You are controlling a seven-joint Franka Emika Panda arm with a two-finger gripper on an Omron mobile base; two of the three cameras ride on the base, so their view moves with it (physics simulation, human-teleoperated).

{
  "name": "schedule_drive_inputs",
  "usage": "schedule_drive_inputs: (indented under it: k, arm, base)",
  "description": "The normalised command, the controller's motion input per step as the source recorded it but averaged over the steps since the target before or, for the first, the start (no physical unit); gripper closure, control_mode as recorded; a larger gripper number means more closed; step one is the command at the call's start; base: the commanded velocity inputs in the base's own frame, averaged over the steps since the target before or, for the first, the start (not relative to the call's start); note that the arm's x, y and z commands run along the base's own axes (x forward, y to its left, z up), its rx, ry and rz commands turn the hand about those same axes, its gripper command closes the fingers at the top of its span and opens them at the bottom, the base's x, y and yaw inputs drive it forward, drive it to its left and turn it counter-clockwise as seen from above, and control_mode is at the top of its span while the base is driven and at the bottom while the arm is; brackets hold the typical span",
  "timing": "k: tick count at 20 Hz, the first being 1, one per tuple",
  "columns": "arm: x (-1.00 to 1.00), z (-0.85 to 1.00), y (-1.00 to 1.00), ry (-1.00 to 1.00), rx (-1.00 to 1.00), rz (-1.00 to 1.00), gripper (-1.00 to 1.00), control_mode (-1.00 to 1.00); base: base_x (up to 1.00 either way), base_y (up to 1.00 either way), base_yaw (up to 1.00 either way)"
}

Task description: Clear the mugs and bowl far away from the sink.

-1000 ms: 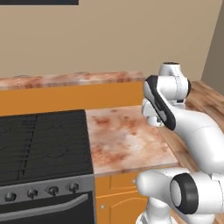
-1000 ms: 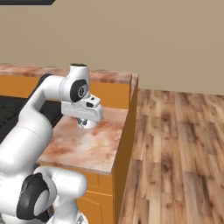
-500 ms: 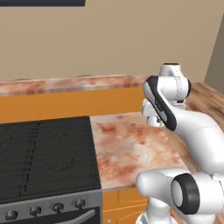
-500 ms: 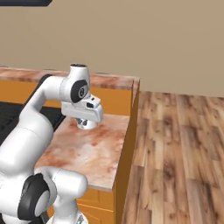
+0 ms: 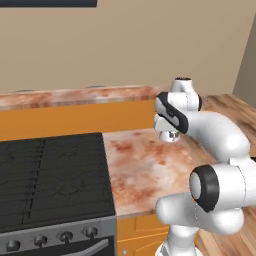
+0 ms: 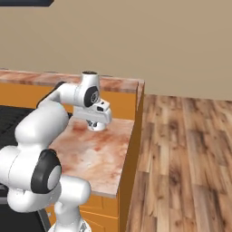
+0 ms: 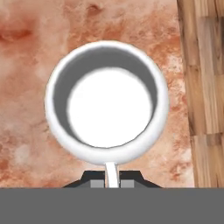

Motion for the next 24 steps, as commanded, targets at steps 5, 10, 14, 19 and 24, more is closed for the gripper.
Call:
schedule_drive_inputs:
  k: [5,10,14,19,24]
  arm:
    - [0.93,-0.62,-0.14,0.00,0.00,0.00,1.00,-1.00]
    - [0.77,-0.39,-0.24,0.01,0.00,0.00,1.00,-1.00]
    - [0.68,-0.27,-0.22,0.00,0.00,0.00,1.00,-1.00]
    - [0.50,-0.25,-0.06,0.01,0.00,0.00,1.00,-1.00]
    - [0.41,-0.46,0.00,0.00,0.00,0.00,1.00,-1.00]
  base:
    - [0.00,0.00,0.00]
    - [0.00,0.00,0.00]
    - [0.00,0.00,0.00]
    - [0.00,0.00,0.00]
    - [0.00,0.00,0.00]
